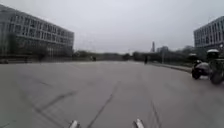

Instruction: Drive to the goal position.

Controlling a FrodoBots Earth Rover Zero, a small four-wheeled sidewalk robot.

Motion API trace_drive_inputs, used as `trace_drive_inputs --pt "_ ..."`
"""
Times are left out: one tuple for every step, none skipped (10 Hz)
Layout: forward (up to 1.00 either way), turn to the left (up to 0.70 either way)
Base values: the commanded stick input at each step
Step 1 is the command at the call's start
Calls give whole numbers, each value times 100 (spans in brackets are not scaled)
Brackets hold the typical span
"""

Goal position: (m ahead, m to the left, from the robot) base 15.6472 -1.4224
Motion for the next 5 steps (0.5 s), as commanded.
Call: trace_drive_inputs --pt "100 -38" --pt "100 -38" --pt "100 -38" --pt "100 -38" --pt "100 -38"
